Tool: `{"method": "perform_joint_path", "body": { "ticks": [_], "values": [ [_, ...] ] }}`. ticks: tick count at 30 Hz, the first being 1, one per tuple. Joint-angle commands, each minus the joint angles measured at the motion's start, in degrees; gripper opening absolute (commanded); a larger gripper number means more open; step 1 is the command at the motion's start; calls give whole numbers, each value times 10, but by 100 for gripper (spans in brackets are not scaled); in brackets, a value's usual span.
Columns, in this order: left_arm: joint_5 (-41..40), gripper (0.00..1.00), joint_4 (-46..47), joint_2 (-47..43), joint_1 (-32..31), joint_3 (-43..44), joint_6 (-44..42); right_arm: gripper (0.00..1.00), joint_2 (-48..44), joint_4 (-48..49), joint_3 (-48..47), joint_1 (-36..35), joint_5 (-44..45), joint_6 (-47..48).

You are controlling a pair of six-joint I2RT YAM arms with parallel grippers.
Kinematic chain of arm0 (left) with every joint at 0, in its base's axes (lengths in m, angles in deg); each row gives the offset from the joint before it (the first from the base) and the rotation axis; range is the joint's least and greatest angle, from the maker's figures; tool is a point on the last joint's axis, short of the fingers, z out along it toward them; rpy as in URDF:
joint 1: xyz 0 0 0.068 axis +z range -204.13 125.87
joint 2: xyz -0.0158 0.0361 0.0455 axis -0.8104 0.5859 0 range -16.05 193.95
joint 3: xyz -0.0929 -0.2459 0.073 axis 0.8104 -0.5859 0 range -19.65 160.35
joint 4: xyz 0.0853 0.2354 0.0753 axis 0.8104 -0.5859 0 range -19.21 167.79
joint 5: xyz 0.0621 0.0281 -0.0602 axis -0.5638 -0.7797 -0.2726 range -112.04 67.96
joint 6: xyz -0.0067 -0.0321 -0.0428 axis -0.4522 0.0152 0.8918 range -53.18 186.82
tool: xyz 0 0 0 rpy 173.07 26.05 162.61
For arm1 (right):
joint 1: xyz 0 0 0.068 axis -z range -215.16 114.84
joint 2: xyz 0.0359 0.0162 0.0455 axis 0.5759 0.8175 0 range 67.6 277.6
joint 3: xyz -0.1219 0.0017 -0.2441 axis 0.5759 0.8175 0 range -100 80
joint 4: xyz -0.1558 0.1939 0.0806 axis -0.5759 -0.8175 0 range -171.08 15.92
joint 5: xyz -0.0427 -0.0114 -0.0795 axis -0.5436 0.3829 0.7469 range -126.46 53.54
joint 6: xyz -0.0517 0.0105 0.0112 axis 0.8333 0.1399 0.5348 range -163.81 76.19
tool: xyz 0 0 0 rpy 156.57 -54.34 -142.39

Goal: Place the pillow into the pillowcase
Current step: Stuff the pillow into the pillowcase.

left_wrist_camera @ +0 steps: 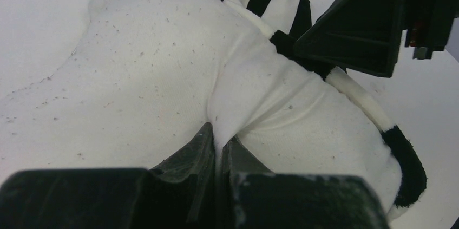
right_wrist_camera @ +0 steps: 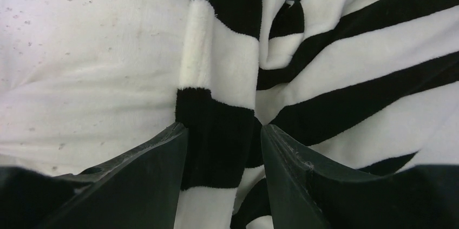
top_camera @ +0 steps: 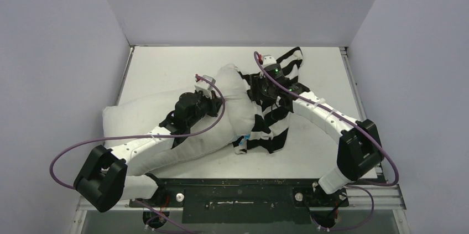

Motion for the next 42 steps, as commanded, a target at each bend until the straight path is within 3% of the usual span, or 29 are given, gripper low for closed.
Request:
{"method": "perform_joint_path", "body": {
  "ticks": [1, 15, 18, 22, 25, 33, 34, 36, 42],
  "values": [
    [31, 0, 13, -3, -11, 14, 2, 52, 29, 36, -44, 1, -28, 14],
    [53, 0, 6, 0, -15, 26, -8, 49, 172, 15, -167, 1, -25, 31],
    [54, 0, 6, 2, -15, 26, -10, 39, 197, -1, -196, 2, -17, 38],
    [54, 0, 6, 9, -15, 26, -9, 13, 196, -5, -225, 2, 0, 39],
    [57, 0, 6, 15, -15, 26, -8, 3, 188, -18, -262, 4, -1, 39],
    [80, 0, 31, 18, -16, 5, -2, 9, 146, 22, -263, 9, -60, -20],
    [86, 0, 35, 18, -16, 1, 0, 3, 144, 30, -258, 10, -68, -25],
    [103, 0, 48, 20, -16, -1, 4, 0, 143, 58, -247, 15, -120, -38],
    [221, 0, 245, 20, -16, -46, 24, 0, 151, 145, -231, 17, -231, -69]
  ]
}}
